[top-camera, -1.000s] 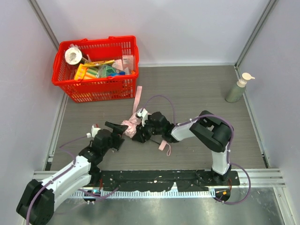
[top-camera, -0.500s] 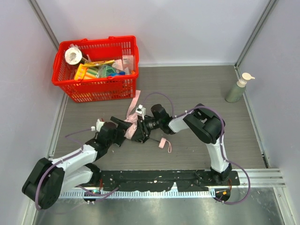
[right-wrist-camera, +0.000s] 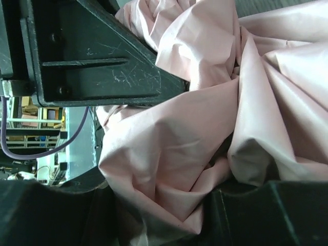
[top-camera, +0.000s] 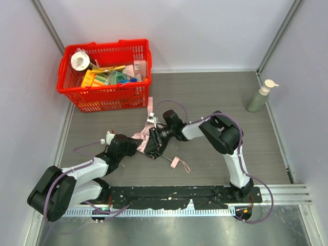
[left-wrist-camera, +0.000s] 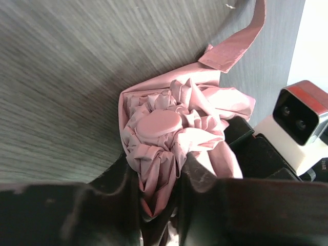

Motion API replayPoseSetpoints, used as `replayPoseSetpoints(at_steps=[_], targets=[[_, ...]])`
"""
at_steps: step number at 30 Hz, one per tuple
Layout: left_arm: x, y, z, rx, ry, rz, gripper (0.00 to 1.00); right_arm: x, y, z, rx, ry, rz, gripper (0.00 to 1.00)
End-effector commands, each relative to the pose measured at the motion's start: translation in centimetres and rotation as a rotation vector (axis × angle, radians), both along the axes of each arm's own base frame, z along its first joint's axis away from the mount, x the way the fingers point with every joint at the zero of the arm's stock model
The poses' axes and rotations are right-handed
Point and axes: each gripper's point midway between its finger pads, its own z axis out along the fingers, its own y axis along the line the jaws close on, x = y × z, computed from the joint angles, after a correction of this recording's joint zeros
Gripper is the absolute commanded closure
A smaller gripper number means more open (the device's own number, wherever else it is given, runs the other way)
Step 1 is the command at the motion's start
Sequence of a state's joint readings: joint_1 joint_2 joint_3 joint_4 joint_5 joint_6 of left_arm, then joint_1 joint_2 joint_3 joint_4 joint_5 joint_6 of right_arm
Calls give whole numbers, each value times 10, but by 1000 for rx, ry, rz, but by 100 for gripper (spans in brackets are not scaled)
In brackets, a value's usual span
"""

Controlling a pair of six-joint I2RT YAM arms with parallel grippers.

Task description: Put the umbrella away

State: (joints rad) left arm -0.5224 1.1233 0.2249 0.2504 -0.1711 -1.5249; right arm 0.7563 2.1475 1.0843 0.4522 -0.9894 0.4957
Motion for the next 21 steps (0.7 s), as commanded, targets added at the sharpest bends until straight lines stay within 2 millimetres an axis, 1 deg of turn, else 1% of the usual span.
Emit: replayPoseSetpoints(at_steps=[1,2,3,4,5,6,7,8,9,10,11,12,13,14,15,16,17,18,19,21], targets=[[-25,10,-33,101,87,-61,100,-40,-35,-56,-284,143,38,93],[-27,8,-34,89,95,-65,100,-37,-35,-51,-293,122,33,88],[-29,7,-35,76,107,-66,100,-30,-38,-56,-337,77,2,77],[-30,5,-35,63,123,-67,100,-29,-41,-50,-361,54,-9,72],[-32,5,-36,57,140,-62,100,-24,-47,-54,-414,9,-34,59],[-36,5,-39,54,169,-58,100,-19,-48,-44,-418,-36,-56,48],[-39,5,-40,47,197,-50,100,-14,-53,-44,-450,-75,-85,41],[-41,6,-41,43,225,-43,100,-10,-56,-33,-448,-113,-112,38],[-43,4,-41,39,239,-44,100,0,-58,-18,-448,-181,-159,34],[-43,3,-39,33,244,-48,100,-1,-64,-18,-467,-199,-176,33],[-43,2,-38,25,248,-50,100,7,-69,-6,-475,-269,-210,32],[-45,1,-37,17,258,-49,100,6,-75,-3,-486,-293,-220,31],[-42,-1,-34,9,252,-47,100,12,-80,8,-487,-353,-251,31],[-46,0,-35,16,276,-47,100,12,-85,11,-490,-384,-256,31],[-46,0,-35,16,284,-44,100,19,-87,28,-472,-441,-295,30],[-47,0,-35,11,297,-41,100,20,-91,30,-482,-481,-308,30],[-47,-1,-35,6,306,-37,100,24,-90,49,-440,-531,-332,29],[-48,-2,-36,2,315,-37,100,25,-92,52,-445,-570,-347,27],[-48,-3,-36,-7,324,-35,100,27,-92,65,-410,-612,-371,27],[-48,-5,-36,-4,340,-37,100,32,-87,83,-370,-680,-399,26]])
